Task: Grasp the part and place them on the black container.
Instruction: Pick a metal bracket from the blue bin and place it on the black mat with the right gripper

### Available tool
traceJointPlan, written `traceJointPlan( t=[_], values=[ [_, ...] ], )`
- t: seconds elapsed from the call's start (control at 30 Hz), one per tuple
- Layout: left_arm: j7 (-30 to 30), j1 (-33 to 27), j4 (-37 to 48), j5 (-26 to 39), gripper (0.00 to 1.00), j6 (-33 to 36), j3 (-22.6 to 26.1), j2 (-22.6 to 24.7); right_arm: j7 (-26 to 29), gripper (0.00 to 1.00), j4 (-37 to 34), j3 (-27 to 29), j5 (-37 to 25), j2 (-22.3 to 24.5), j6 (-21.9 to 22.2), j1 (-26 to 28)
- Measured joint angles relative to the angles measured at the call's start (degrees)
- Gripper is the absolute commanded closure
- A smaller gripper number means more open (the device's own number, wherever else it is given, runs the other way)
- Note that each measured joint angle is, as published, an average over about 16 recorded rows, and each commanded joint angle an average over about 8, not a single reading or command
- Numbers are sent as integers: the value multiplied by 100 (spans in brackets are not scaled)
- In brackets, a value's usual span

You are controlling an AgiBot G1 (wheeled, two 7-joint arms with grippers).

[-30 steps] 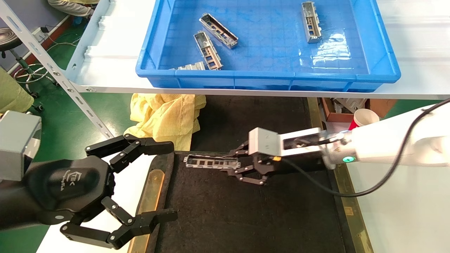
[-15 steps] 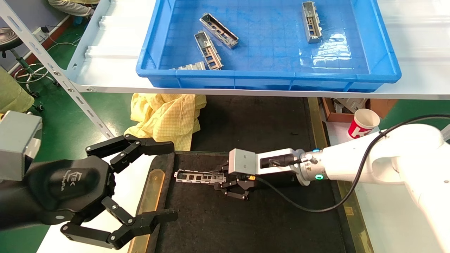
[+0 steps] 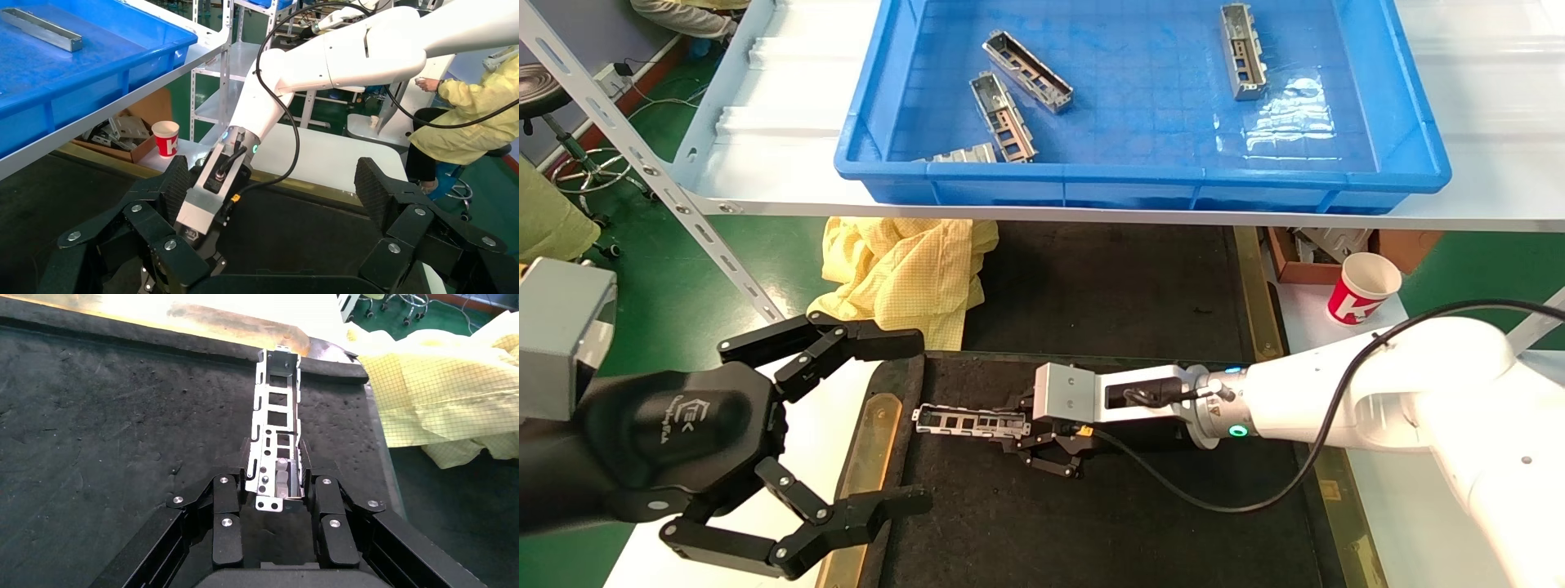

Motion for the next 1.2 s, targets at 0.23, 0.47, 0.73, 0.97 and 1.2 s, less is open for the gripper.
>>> traceJointPlan(
  t=[0.23,0.47,0.73,0.97,1.2],
  values=[
    [0,0,0,0,0,0,0,0,106,100,168,-111,95,-6,173,-119],
    [0,0,0,0,0,0,0,0,201,100,289,-238,198,-8,311,-188],
    [0,0,0,0,0,0,0,0,277,100,366,-392,316,-9,444,-240],
    [0,0,0,0,0,0,0,0,316,68,415,-526,423,-10,539,-268],
    [0,0,0,0,0,0,0,0,325,0,461,-659,529,-10,612,-269]
  ],
)
